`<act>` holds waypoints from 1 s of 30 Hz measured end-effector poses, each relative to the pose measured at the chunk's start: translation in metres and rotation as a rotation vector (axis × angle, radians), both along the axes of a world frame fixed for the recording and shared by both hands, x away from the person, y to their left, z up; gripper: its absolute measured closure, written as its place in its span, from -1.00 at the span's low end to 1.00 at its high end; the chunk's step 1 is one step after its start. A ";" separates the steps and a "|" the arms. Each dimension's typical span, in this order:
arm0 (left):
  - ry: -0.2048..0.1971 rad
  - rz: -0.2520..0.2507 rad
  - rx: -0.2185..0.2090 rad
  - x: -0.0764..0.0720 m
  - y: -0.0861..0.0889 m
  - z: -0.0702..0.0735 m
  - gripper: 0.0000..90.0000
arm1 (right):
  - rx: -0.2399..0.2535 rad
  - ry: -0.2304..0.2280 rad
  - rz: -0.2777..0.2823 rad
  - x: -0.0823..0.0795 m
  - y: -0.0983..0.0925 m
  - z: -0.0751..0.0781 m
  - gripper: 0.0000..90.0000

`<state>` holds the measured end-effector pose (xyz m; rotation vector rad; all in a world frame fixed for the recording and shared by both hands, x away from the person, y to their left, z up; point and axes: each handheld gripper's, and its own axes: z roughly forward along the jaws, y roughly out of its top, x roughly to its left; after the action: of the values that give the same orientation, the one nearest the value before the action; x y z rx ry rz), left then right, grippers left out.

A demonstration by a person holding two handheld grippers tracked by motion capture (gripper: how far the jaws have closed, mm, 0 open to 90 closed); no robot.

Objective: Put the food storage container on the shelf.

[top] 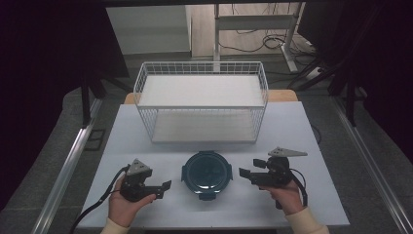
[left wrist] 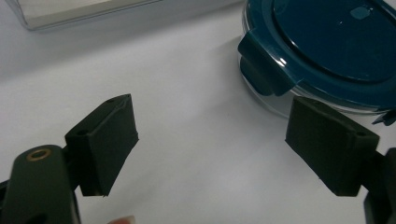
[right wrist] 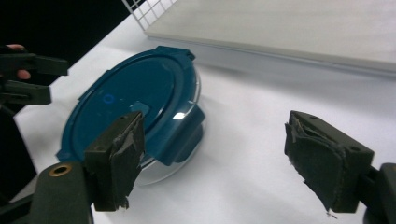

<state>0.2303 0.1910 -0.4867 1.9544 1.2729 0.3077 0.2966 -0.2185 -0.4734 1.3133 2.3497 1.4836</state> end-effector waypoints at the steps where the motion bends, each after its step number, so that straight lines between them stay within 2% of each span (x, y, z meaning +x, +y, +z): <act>1: 0.005 0.000 -0.006 0.001 0.000 0.000 -0.65 | 0.006 0.008 0.002 0.000 0.000 0.000 -0.57; 3: 0.008 -0.002 -0.010 0.001 0.000 0.000 -0.65 | 0.019 0.016 0.001 0.000 0.001 -0.001 -0.58; 7: 0.016 -0.017 -0.052 0.002 0.002 0.002 -0.66 | 0.043 0.038 -0.002 0.001 0.005 -0.002 -0.60; 10: 0.018 -0.030 -0.064 0.001 0.002 0.002 -0.66 | 0.041 0.051 0.004 0.002 0.010 -0.004 -0.62; 11: 0.026 -0.045 -0.096 0.001 0.001 0.003 -0.66 | 0.027 0.050 0.011 0.003 0.014 -0.005 -0.63; 12: 0.026 -0.045 -0.096 0.001 0.001 0.003 -0.66 | 0.027 0.050 0.011 0.003 0.014 -0.005 -0.63; 14: 0.041 -0.050 -0.143 0.003 0.000 0.004 -0.66 | 0.024 0.053 0.021 0.002 0.017 -0.005 -0.64; 15: 0.057 -0.048 -0.180 0.004 -0.001 0.004 -0.66 | 0.049 0.061 0.026 0.001 0.018 -0.003 -0.65; 16: 0.057 -0.048 -0.180 0.004 -0.001 0.004 -0.66 | 0.049 0.061 0.026 0.001 0.018 -0.003 -0.65; 18: 0.076 -0.050 -0.195 0.004 -0.005 0.001 -0.66 | 0.061 0.089 0.045 0.000 0.018 -0.005 -0.68; 22: 0.084 -0.048 -0.195 0.005 -0.006 -0.002 -0.66 | 0.064 0.108 0.037 0.003 0.020 -0.009 -0.69; 25: 0.088 -0.052 -0.227 0.006 -0.006 -0.002 -0.66 | 0.089 0.118 0.033 0.002 0.021 -0.007 -0.69; 27: 0.092 -0.052 -0.256 0.009 -0.006 -0.003 -0.66 | 0.091 0.119 0.030 0.003 0.022 -0.007 -0.70; 28: 0.092 -0.052 -0.256 0.009 -0.006 -0.003 -0.66 | 0.091 0.119 0.030 0.003 0.022 -0.007 -0.70; 30: 0.107 -0.051 -0.277 0.013 -0.007 -0.005 -0.66 | 0.098 0.137 0.023 0.005 0.024 -0.009 -0.71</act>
<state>0.2431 0.1840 -0.4914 1.7809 1.2579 -0.0002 0.3019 -0.1948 -0.4823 1.4600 2.4094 1.5826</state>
